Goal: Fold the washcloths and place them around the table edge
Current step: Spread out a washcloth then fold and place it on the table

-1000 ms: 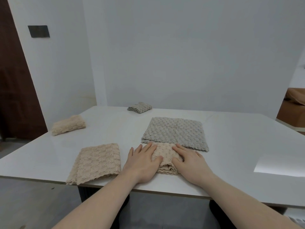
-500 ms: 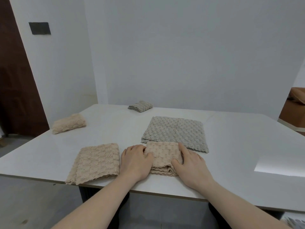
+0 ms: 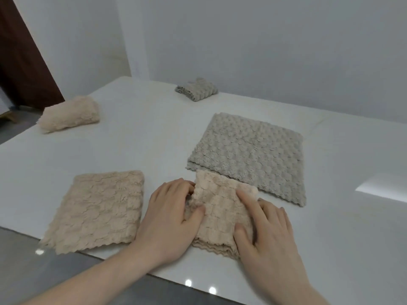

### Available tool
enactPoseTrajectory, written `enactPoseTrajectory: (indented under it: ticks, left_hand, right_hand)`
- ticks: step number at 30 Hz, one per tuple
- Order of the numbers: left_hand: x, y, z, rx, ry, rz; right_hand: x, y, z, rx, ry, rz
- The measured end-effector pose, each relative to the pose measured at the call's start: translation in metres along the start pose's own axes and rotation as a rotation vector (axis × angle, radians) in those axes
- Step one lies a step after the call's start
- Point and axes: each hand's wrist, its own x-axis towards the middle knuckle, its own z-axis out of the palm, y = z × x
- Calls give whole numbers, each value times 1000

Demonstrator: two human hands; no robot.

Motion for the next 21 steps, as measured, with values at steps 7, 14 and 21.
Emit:
enactPoseTrajectory:
  ticks: [7,14,21]
  left_hand:
    - [8,14,-14,-42,-102,-157]
    - [26,101,-98,-481,-423,-691]
    - [10,164,-162,-642,-473,-683]
  right_hand:
    - [9,-6,-14,67,-132,138]
    - [12,-80,-123,510,-317,520]
    - [-27,-101,-209,614,-183,598]
